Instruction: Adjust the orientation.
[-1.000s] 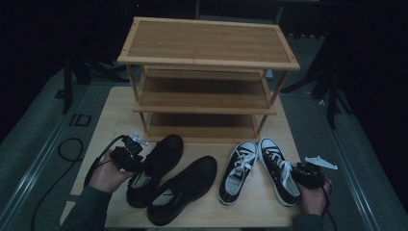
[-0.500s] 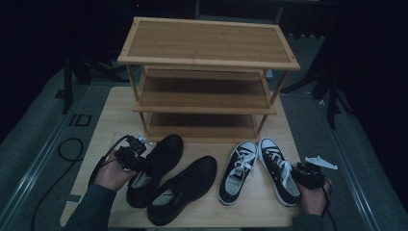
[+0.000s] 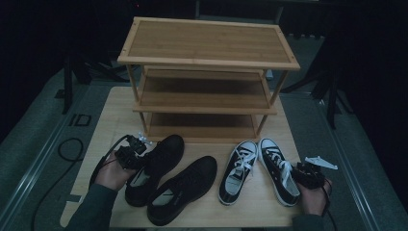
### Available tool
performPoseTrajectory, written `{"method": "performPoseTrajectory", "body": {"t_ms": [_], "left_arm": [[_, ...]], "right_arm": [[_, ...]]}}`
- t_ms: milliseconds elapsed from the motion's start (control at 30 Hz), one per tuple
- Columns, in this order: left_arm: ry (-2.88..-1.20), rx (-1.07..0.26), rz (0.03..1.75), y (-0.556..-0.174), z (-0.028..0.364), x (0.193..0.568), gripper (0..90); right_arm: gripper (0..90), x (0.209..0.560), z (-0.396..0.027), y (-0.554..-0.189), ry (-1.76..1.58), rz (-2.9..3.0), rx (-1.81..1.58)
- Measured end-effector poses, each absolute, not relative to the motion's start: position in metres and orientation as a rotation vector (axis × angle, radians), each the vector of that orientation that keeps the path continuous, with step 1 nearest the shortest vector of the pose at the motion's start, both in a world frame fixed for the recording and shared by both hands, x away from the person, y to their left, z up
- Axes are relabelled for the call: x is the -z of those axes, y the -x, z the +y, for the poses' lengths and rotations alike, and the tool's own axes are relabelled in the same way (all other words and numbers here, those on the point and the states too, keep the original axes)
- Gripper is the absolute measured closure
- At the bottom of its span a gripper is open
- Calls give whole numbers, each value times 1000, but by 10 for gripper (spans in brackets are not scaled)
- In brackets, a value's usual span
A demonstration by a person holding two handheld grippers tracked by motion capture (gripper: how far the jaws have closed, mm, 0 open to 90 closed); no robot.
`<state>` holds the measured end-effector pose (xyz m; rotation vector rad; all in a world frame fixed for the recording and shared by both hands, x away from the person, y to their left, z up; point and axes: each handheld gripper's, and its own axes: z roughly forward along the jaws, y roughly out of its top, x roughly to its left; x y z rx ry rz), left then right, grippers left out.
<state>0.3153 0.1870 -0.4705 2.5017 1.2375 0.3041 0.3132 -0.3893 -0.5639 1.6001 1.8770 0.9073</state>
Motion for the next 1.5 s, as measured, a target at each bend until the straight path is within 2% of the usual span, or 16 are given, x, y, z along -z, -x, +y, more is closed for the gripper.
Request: {"method": "performPoseTrajectory", "body": {"t_ms": [567, 1233, 1333, 1500], "left_arm": [[-2407, -300, 1238, -336, 214, 462, 884], [-2462, -341, 1193, -353, 240, 466, 879], [-2459, -331, 1189, -353, 241, 467, 857], [-2447, -290, 1209, -352, 241, 467, 729]], "right_arm": [[539, 564, -389, -313, -1602, 1875, -908], [538, 564, -389, -313, -1601, 1875, -905], [537, 564, -389, -313, -1602, 1875, -905], [537, 564, -389, -313, -1601, 1875, -905]]}}
